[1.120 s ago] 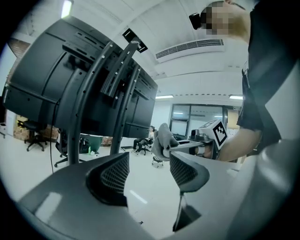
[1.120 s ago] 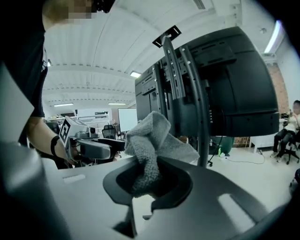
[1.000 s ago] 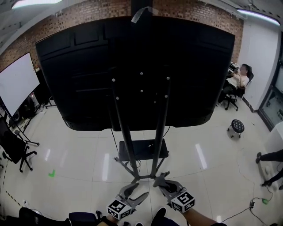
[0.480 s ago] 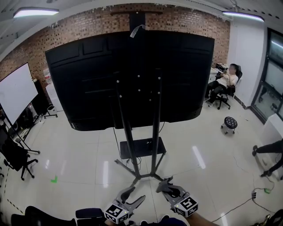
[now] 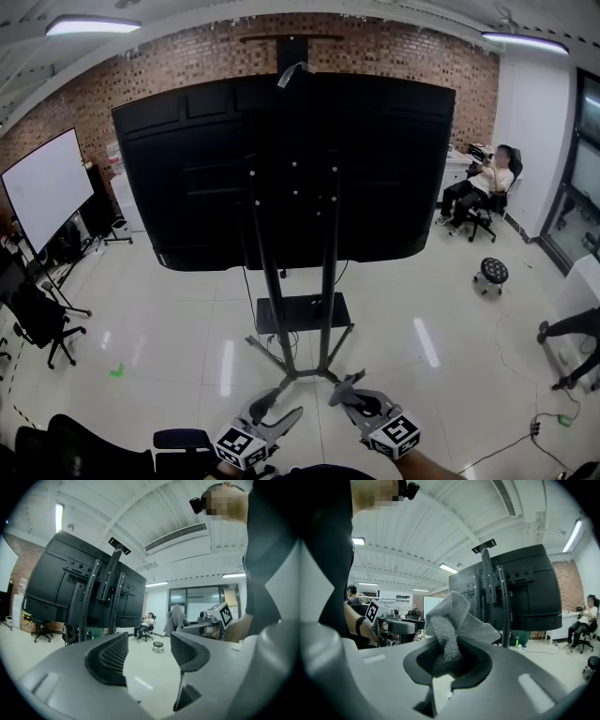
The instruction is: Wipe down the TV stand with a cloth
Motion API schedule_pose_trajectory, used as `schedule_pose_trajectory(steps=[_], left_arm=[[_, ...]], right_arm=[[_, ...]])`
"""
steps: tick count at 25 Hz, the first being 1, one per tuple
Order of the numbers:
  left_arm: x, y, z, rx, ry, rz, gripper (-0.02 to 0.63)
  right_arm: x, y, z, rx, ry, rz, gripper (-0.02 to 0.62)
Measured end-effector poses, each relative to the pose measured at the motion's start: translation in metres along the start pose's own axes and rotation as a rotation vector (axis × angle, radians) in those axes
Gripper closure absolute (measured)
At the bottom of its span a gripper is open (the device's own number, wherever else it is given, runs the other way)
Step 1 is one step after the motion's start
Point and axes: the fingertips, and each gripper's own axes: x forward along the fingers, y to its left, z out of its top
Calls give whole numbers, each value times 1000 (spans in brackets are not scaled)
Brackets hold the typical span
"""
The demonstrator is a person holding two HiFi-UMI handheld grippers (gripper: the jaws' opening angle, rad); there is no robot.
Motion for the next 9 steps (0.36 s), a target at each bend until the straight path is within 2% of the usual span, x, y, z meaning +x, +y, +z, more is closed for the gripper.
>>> schedule_pose_trajectory(steps=[9], left_arm=[[-7, -11, 7, 10, 4, 45, 299]], right_arm=[[-13, 5, -7, -2, 9, 39, 566]])
